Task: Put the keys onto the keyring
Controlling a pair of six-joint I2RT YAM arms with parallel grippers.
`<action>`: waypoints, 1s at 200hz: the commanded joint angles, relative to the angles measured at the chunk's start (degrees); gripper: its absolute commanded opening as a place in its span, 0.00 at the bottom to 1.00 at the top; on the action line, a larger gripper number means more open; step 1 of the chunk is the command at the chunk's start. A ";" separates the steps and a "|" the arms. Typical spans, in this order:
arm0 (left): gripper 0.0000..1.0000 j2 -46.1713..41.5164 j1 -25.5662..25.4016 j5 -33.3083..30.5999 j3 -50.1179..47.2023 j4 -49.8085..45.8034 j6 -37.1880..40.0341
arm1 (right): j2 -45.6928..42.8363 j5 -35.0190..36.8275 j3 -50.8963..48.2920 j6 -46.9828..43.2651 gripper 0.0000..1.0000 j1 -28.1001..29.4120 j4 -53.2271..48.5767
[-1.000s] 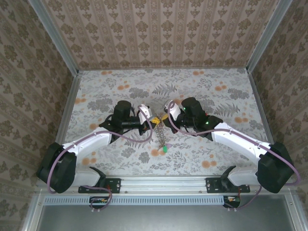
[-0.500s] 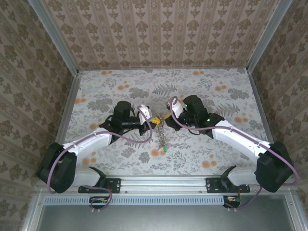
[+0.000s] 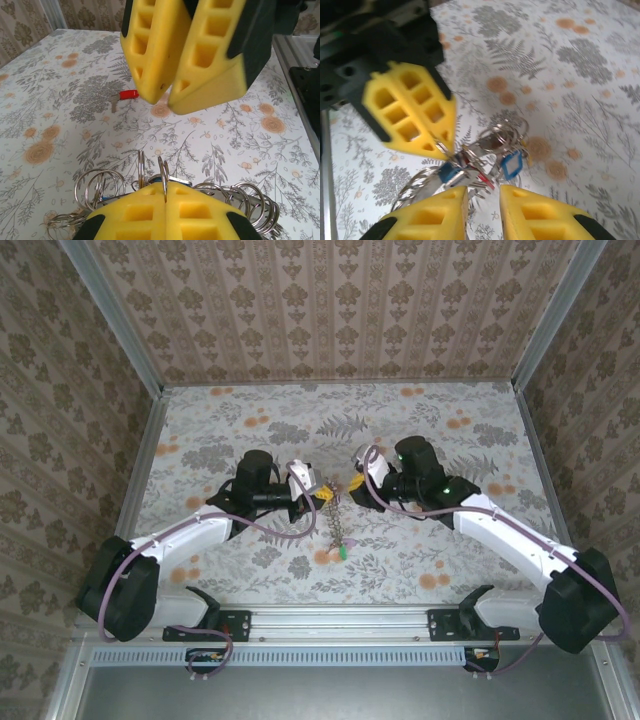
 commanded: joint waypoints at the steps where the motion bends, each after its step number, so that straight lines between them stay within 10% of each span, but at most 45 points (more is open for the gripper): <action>1: 0.00 0.11 -0.40 5.15 3.09 -1.89 3.71 | -0.76 -7.05 -2.35 -9.34 0.25 -0.13 3.00; 200: 0.00 1.92 -0.33 8.44 4.75 -2.87 3.41 | 7.19 -13.81 -0.16 -14.32 0.12 -0.13 4.76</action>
